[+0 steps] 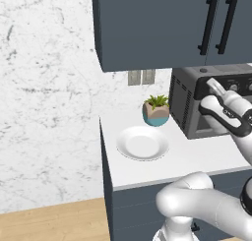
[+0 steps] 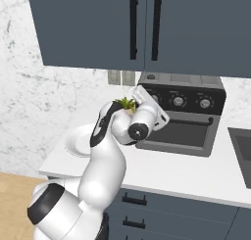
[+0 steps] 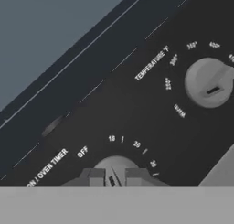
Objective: Pick up the kebab skewer and baguette bread, and place them inside the toaster oven. Close the toaster oven door and start by setting the timer.
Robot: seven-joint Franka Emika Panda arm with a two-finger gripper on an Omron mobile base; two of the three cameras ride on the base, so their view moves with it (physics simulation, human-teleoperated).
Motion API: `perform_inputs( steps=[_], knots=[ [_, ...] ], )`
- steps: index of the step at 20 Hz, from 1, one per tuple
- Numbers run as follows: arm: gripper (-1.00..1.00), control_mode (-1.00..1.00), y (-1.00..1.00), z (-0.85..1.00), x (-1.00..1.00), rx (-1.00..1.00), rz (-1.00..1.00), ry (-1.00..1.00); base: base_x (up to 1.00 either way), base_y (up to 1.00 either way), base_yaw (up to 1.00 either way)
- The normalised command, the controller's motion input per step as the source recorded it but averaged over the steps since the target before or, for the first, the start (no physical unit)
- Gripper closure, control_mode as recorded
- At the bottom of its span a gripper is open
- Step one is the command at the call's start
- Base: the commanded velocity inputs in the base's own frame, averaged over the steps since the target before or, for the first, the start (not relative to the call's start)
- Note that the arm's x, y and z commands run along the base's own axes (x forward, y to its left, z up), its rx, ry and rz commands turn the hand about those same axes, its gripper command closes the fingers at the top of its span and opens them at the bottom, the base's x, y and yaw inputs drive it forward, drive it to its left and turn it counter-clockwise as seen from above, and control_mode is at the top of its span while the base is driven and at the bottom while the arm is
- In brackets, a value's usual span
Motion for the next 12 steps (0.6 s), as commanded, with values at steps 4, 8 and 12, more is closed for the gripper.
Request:
perform_inputs(
  steps=[4, 8, 12],
  knots=[
    [1.0, -1.0, 0.0, -0.2, 0.0, 0.25, 0.0, 0.0, 0.0, 0.0, 0.0],
    [1.0, -1.0, 0.0, -0.19, 0.0, 0.23, 0.0, 0.0, 0.0, 0.0, 0.0],
    [1.0, -1.0, 0.0, -0.19, 0.0, 0.22, 0.0, 0.0, 0.0, 0.0, 0.0]
  ],
)
